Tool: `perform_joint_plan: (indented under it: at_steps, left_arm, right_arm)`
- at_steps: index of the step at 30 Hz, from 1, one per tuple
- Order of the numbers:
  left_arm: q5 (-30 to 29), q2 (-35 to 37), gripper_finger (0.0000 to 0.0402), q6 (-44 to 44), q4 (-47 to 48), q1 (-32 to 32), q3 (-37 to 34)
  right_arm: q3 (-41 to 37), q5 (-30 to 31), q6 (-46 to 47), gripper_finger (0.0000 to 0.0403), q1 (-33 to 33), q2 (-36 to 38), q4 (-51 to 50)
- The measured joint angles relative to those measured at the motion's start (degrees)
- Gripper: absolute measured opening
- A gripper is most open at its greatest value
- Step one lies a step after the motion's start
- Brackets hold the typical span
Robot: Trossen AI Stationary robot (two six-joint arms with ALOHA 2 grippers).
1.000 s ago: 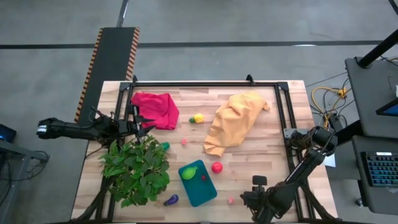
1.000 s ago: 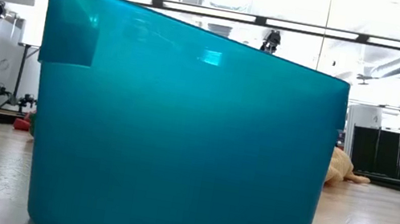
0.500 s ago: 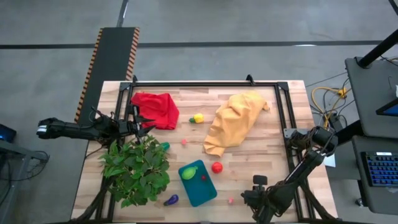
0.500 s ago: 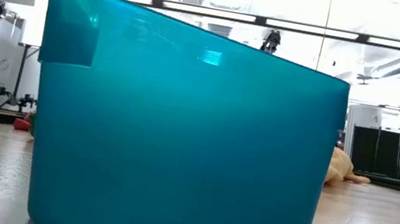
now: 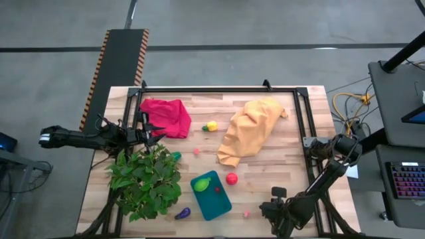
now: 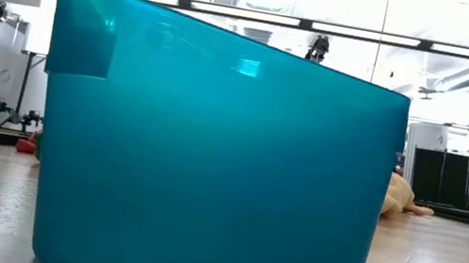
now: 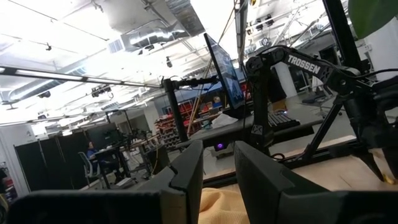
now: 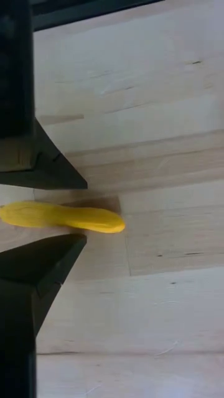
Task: Pick and placing Produce into tupperware
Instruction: Put the corn into the bin
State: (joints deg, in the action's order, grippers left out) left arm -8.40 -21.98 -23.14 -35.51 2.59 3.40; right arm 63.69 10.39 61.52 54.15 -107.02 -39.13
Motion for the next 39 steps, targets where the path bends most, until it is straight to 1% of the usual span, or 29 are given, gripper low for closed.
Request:
perform_joint_plan:
  at_steps: [18,28,39]
  left_arm:
    - [0.0,0.0,0.0078,0.0,0.0,0.0,0.0]
    - [0.0,0.0,0.0078,0.0,0.0,0.0,0.0]
    - [0.0,0.0,0.0078,0.0,0.0,0.0,0.0]
  right_arm:
    - [-0.1,-0.1,-0.2,0.0051,0.0,-0.2,0.1]
    - [-0.2,-0.1,-0.7,0.0033,0.0,-0.2,0.1]
    - [-0.4,-0.3,-1.7,0.0031,0.0,1.1,-0.4]
